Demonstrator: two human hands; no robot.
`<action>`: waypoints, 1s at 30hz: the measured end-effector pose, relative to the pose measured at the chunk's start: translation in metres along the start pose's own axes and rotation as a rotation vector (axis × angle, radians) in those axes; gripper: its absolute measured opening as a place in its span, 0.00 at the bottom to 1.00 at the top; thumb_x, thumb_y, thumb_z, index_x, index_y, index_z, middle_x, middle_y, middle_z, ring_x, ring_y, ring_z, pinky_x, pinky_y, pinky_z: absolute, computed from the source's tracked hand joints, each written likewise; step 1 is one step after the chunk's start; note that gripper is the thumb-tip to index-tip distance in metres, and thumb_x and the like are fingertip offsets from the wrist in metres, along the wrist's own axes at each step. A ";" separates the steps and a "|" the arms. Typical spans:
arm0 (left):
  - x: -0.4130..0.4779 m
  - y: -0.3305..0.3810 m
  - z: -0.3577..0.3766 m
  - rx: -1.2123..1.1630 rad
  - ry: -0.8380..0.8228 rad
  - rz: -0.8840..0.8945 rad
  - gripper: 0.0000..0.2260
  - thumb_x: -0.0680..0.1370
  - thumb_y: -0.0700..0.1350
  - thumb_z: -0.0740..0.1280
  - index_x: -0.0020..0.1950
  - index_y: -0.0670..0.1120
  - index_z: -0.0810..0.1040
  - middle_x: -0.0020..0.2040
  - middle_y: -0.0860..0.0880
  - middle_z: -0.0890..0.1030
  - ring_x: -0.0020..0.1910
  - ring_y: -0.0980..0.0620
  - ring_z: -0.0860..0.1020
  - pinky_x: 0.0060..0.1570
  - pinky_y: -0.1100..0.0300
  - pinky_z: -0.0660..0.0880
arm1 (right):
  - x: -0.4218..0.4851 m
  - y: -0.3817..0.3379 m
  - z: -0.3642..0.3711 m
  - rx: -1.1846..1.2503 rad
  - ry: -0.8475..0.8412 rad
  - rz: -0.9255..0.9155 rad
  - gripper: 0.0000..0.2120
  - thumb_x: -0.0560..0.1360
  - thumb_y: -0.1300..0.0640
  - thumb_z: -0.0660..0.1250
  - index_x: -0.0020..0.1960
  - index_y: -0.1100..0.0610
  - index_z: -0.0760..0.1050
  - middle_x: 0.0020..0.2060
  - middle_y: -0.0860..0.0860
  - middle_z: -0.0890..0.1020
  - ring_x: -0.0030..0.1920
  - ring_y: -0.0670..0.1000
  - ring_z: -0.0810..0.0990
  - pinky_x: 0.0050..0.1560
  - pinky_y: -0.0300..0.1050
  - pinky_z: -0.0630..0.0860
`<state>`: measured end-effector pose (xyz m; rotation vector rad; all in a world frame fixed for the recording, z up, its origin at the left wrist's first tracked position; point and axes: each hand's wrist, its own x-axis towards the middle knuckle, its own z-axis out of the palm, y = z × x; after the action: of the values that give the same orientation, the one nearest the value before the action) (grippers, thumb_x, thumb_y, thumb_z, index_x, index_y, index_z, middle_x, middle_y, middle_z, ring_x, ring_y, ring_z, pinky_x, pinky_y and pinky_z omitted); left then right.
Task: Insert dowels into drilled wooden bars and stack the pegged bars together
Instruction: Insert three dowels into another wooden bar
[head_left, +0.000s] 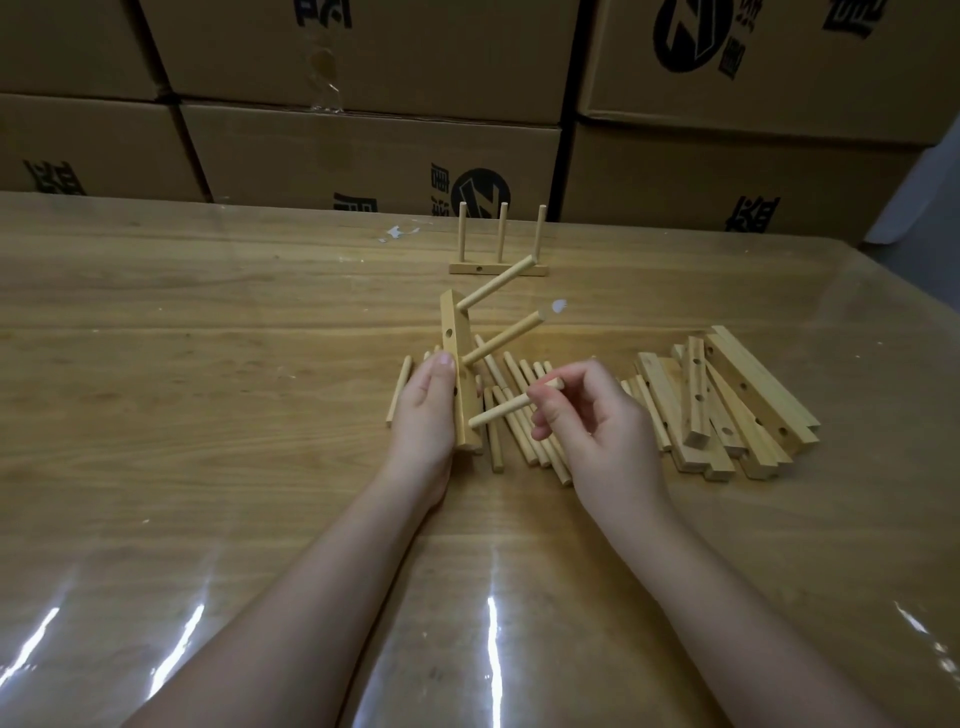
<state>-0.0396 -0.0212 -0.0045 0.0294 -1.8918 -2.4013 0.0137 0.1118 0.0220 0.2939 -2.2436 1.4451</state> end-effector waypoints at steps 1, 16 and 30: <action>0.000 -0.001 0.000 0.002 0.004 0.002 0.14 0.83 0.45 0.54 0.48 0.45 0.78 0.43 0.46 0.80 0.48 0.45 0.76 0.58 0.44 0.70 | -0.001 0.001 0.000 -0.006 0.005 0.001 0.03 0.75 0.54 0.65 0.44 0.53 0.74 0.33 0.45 0.79 0.35 0.42 0.80 0.37 0.42 0.77; 0.004 0.001 -0.003 -0.236 -0.066 -0.069 0.12 0.82 0.46 0.59 0.63 0.42 0.68 0.45 0.40 0.73 0.31 0.54 0.73 0.26 0.65 0.74 | -0.008 0.017 0.003 0.165 -0.065 0.200 0.24 0.67 0.42 0.66 0.61 0.47 0.69 0.45 0.46 0.79 0.47 0.44 0.79 0.48 0.40 0.77; 0.001 0.002 -0.002 -0.186 -0.061 -0.031 0.06 0.78 0.42 0.65 0.52 0.42 0.70 0.42 0.47 0.82 0.40 0.49 0.84 0.32 0.63 0.79 | 0.008 0.039 -0.015 0.276 0.088 0.369 0.11 0.75 0.58 0.67 0.54 0.45 0.76 0.46 0.44 0.83 0.45 0.40 0.82 0.45 0.32 0.77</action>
<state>-0.0406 -0.0239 -0.0028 -0.0269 -1.6941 -2.6165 -0.0059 0.1428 -0.0005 -0.1068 -2.1014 1.9226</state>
